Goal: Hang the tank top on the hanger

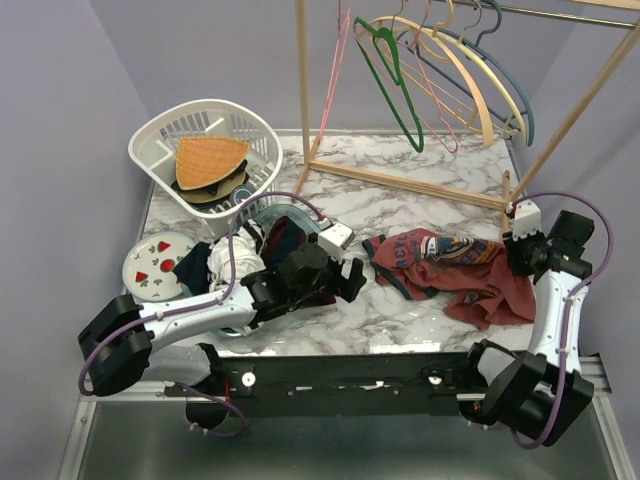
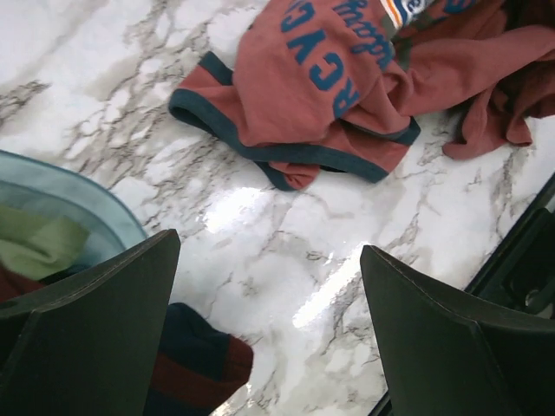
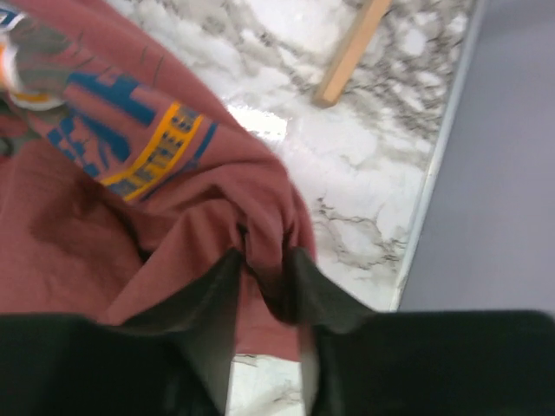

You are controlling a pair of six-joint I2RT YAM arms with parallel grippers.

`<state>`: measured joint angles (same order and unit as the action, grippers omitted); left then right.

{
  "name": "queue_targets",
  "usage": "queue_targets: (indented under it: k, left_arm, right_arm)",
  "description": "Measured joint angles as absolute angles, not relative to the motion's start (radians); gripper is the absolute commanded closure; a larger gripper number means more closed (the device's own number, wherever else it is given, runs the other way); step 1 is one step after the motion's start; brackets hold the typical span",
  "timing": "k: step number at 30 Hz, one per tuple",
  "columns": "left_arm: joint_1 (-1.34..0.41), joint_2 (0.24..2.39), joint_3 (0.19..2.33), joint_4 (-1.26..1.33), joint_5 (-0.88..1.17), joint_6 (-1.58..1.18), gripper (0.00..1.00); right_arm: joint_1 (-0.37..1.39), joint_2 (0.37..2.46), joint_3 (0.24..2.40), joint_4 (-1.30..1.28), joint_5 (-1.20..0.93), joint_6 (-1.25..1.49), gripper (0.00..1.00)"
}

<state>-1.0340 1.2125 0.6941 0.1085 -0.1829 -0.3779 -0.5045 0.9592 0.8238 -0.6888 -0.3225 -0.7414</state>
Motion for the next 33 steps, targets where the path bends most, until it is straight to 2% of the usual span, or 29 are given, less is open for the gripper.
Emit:
queue_targets:
  k: [3,4,6,13,16,21,28,33]
  left_arm:
    - [-1.034,1.271,0.717,0.135,-0.136,-0.413,0.01]
    - [-1.034,1.288,0.723,0.141,-0.121,-0.426,0.01]
    - [-1.034,1.311,0.728,0.149,-0.105,-0.443,0.01]
    - [-1.034,1.382,0.746,0.159,-0.074,-0.487,0.01]
    - [-1.034,1.395,0.763,0.156,-0.074,-0.491,0.01]
    - [-1.029,1.416,0.801,0.157,-0.075,-0.492,0.03]
    - [-1.027,1.415,0.796,0.162,-0.074,-0.515,0.05]
    - [-1.027,1.328,0.742,0.138,-0.097,-0.524,0.05]
  right_arm:
    - [-0.513,1.027,0.797,-0.688,-0.324,-0.754,0.24]
    - [-0.513,1.027,0.797,-0.697,-0.336,-0.761,0.2]
    - [-0.513,1.006,0.8,-0.711,-0.369,-0.78,0.13]
    - [-0.511,0.931,0.905,-0.912,-0.665,-0.997,0.05]
    - [-0.482,0.927,0.913,-1.025,-0.802,-1.144,0.05]
    - [-0.237,0.907,0.845,-1.053,-0.907,-1.236,0.06]
    - [0.15,0.984,0.828,-0.881,-0.849,-1.126,0.12]
    - [0.348,1.114,0.867,-0.701,-0.705,-1.005,0.27]
